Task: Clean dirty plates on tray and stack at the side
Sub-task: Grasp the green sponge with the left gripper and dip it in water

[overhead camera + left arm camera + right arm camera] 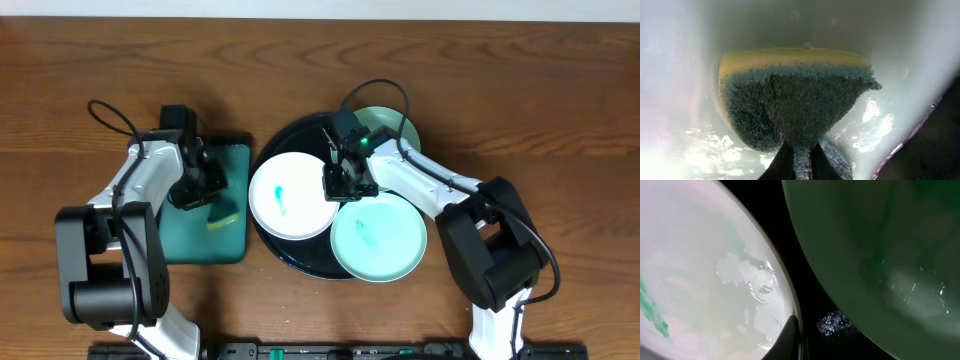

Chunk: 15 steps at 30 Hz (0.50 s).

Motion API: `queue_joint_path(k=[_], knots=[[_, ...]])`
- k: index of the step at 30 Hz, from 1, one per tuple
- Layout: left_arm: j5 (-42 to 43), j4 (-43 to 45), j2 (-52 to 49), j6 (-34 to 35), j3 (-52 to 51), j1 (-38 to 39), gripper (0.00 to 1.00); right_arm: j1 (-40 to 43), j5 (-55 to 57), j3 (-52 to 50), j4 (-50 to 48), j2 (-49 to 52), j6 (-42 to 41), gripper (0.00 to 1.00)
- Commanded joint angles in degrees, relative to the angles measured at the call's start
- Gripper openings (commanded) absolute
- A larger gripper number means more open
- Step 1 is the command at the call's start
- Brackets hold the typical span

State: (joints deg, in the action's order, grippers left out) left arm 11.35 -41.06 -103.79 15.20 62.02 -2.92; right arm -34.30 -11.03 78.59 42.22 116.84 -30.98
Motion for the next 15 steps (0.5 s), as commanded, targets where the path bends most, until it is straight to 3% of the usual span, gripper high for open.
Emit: queue_joint_path(k=[1,7,15], knots=[[5.77,-2.29,0.2,-1.22,0.26,0.79,0.07,-0.61,0.46,-0.39,0.9,0.5,0.98,0.01],[-1.22,-4.87,13.27,-1.18,2.23,1.31,0.07,-0.63,0.48,-0.39,0.85,0.5,1.29,0.01],[-16.72,-5.27,34.36,-3.15,2.29,3.28,0.07,-0.63,0.46,-0.39,0.76,0.5,2.43,0.01]])
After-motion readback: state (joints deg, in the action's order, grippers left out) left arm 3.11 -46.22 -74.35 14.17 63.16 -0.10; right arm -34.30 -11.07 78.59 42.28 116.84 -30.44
